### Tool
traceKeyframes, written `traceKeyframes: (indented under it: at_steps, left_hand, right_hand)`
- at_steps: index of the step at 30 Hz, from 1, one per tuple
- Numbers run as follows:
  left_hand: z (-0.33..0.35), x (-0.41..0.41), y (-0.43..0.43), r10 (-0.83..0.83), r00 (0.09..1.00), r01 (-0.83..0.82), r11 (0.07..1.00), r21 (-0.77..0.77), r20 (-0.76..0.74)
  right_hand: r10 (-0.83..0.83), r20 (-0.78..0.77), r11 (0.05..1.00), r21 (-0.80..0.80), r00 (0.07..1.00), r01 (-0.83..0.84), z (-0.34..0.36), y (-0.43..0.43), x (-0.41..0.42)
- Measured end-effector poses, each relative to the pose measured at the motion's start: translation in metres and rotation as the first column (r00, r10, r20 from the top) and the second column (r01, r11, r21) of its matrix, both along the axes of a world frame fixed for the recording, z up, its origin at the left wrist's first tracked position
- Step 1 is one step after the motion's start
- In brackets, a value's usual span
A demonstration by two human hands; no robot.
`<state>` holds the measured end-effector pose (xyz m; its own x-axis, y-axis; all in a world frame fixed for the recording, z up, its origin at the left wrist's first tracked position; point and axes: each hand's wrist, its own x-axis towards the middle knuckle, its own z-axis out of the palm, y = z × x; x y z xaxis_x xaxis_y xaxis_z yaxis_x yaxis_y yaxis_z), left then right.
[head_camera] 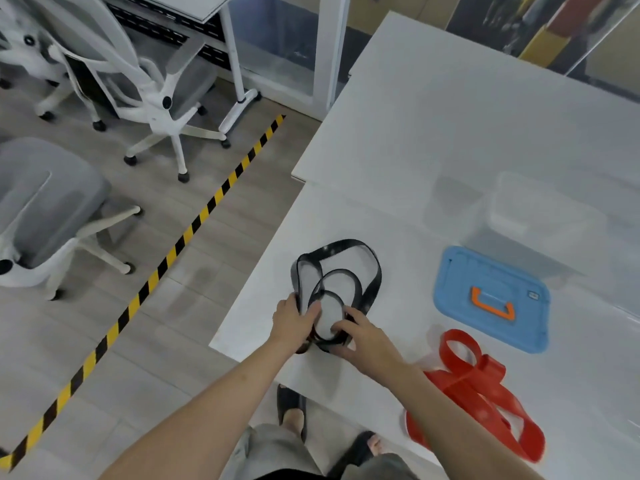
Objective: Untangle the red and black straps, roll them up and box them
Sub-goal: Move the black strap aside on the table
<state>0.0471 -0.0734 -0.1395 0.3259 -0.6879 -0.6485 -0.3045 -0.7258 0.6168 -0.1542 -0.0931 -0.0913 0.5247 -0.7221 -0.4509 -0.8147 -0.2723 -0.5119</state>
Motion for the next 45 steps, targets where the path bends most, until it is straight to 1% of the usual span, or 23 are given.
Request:
traceKeyframes:
  at_steps: [1,3,5,6,8,10,12,13,15,16,18,20,21,23,25,28,29,31,34,37,38,42,45]
  left_hand:
    - [0.0,-0.001,-0.004,-0.035,0.999,0.035,0.999,-0.02,0.012]
    - [0.017,-0.002,-0.013,-0.15,0.987,0.153,0.987,-0.047,0.05]
    - [0.024,-0.002,-0.021,-0.305,0.946,0.312,0.948,-0.058,0.111]
    - [0.024,-0.001,-0.025,-0.353,0.928,0.362,0.93,-0.066,0.119]
    - [0.021,0.002,-0.032,-0.428,0.894,0.439,0.896,-0.065,0.134]
    - [0.017,0.003,-0.04,-0.482,0.86,0.497,0.866,-0.057,0.167]
    - [0.019,0.0,-0.043,-0.489,0.855,0.505,0.861,-0.061,0.173]
    - [0.021,-0.003,-0.044,-0.49,0.853,0.505,0.862,-0.045,0.177]
    - [0.025,-0.011,-0.039,-0.525,0.818,0.53,0.847,0.045,0.234]
    - [0.026,-0.016,-0.034,-0.548,0.799,0.544,0.834,0.092,0.245]
    - [0.025,-0.023,-0.023,-0.592,0.77,0.576,0.805,0.14,0.238]
    - [0.022,-0.031,-0.015,-0.64,0.723,0.614,0.768,0.182,0.261]
    - [0.02,-0.036,-0.013,-0.655,0.702,0.622,0.755,0.208,0.279]
    - [0.018,-0.044,-0.014,-0.67,0.668,0.626,0.741,0.243,0.325]
    - [0.016,-0.053,-0.015,-0.695,0.614,0.646,0.715,0.267,0.375]
    - [0.006,-0.057,-0.011,-0.695,0.508,0.689,0.683,0.245,0.508]
    - [0.001,-0.056,-0.008,-0.67,0.497,0.693,0.689,0.213,0.552]
    - [-0.004,-0.05,-0.003,-0.615,0.501,0.7,0.702,0.132,0.609]
    - [0.001,-0.04,-0.002,-0.61,0.519,0.705,0.702,0.105,0.599]
    - [0.021,-0.033,-0.009,-0.686,0.54,0.744,0.66,0.104,0.487]
    - [0.028,-0.031,-0.011,-0.693,0.546,0.753,0.653,0.088,0.471]
    - [0.052,-0.028,-0.013,-0.665,0.577,0.757,0.653,-0.006,0.474]
    - [0.076,-0.038,-0.014,-0.634,0.568,0.781,0.616,-0.1,0.524]
  right_hand:
    - [-0.023,0.014,1.0,-0.005,1.0,0.023,0.003,-0.005,0.002]
    - [-0.126,0.045,0.989,-0.073,0.991,0.129,0.008,-0.022,0.003]
    - [-0.243,0.083,0.957,-0.141,0.967,0.253,0.01,-0.049,0.003]
    - [-0.277,0.09,0.943,-0.167,0.956,0.289,0.01,-0.064,0.003]
    - [-0.283,0.093,0.923,-0.246,0.955,0.297,0.008,-0.093,0.004]
    - [-0.229,0.093,0.921,-0.302,0.969,0.247,0.008,-0.119,0.006]
    - [-0.115,0.062,0.955,-0.269,0.991,0.128,0.009,-0.139,0.013]
    - [-0.047,0.015,0.971,-0.234,0.999,0.049,0.007,-0.148,0.017]
    - [0.071,-0.107,0.987,-0.137,0.992,-0.085,0.001,-0.162,0.027]
    - [0.099,-0.153,0.991,-0.079,0.983,-0.112,-0.002,-0.167,0.033]
    - [0.105,-0.22,0.994,0.013,0.97,-0.104,-0.008,-0.173,0.043]
    - [0.08,-0.265,0.997,0.002,0.961,-0.082,-0.011,-0.172,0.049]
    - [0.044,-0.249,0.999,0.007,0.968,-0.043,-0.012,-0.17,0.048]
    - [-0.044,-0.201,0.993,0.095,0.979,0.064,-0.012,-0.166,0.043]
    - [-0.068,-0.215,0.985,0.14,0.974,0.1,-0.015,-0.155,0.03]
    - [-0.135,-0.181,0.985,0.082,0.974,0.152,-0.019,-0.134,0.009]
    - [-0.19,-0.156,0.977,0.071,0.969,0.203,-0.02,-0.128,0.004]
    - [-0.308,-0.112,0.946,0.07,0.945,0.316,-0.019,-0.117,-0.004]
    - [-0.43,-0.06,0.891,0.131,0.901,0.434,-0.013,-0.105,-0.015]
    - [-0.483,-0.032,0.859,0.177,0.875,0.48,0.004,-0.09,-0.025]
    - [-0.512,-0.021,0.842,0.183,0.859,0.507,0.008,-0.085,-0.03]
    - [-0.612,0.071,0.783,0.194,0.787,0.591,0.034,-0.064,-0.057]
    - [-0.636,0.154,0.772,0.121,0.756,0.625,0.059,-0.043,-0.084]
